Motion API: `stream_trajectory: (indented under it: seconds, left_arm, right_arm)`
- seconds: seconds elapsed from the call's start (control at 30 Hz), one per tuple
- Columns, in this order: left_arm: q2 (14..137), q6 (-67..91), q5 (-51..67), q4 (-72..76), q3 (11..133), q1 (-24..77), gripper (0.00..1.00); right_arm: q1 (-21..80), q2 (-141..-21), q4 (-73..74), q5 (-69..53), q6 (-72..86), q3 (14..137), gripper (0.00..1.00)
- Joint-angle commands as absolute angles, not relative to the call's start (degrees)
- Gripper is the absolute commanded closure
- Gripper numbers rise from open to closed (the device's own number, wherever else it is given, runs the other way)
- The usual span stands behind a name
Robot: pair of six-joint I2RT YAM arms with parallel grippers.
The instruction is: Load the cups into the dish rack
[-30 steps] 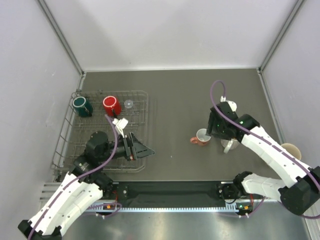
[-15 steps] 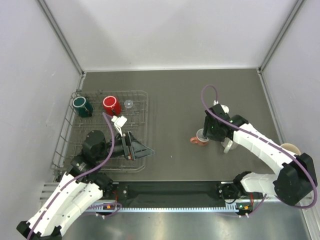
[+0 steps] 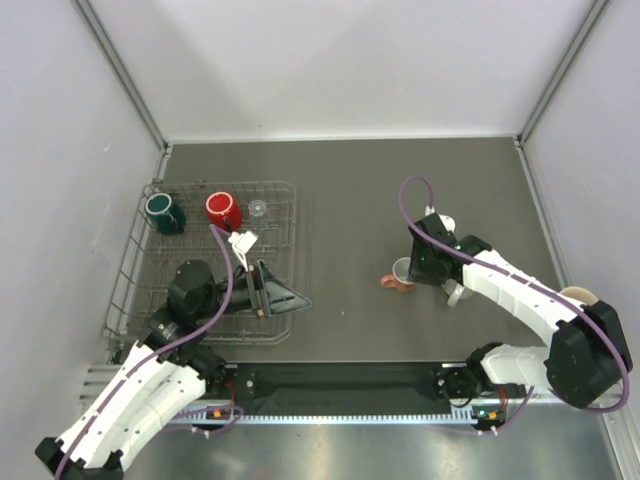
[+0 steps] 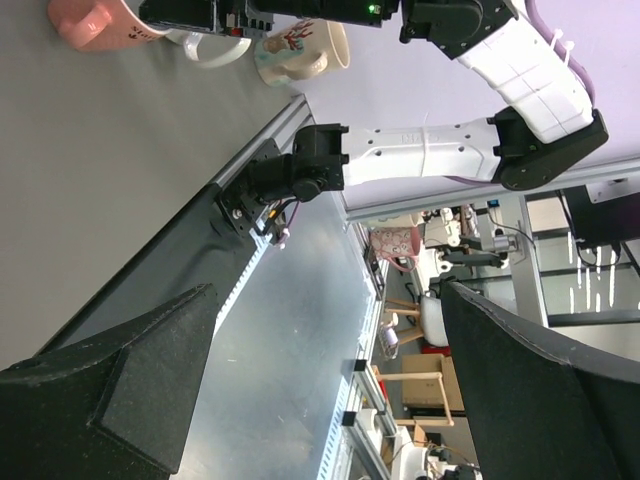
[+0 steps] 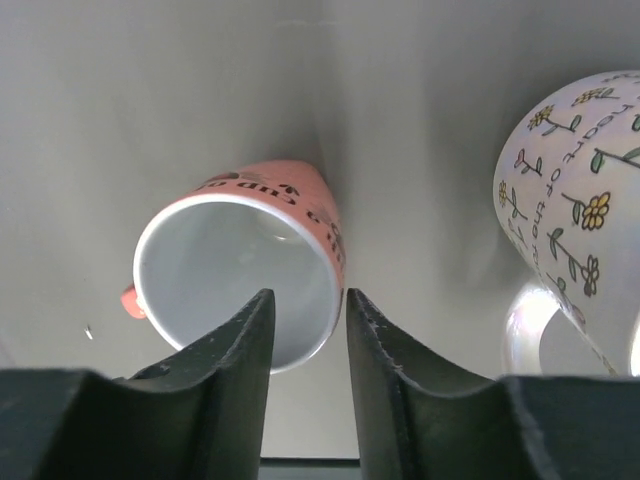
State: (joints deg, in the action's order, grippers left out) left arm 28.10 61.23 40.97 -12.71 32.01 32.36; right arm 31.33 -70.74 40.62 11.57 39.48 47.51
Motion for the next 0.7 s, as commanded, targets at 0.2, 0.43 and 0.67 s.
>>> stream_trajectory:
  seconds: [0.2,0.43,0.67]
  left_arm:
    - [33.1,64.6,43.8,-11.6,34.5,32.5,0.08]
    - [33.0,65.2,44.7,-13.0,37.5,32.5,0.12]
    - [34.2,68.5,44.1,-11.7,38.1,32.5,0.12]
  right_arm:
    - [30.4,-70.5,35.9,11.1,36.7,47.9,0.80]
    - [30.5,-64.7,35.4,9.6,33.1,48.2,1.00]
    - [30.6,-54.2,34.8,3.1,30.4,49.7,1.00]
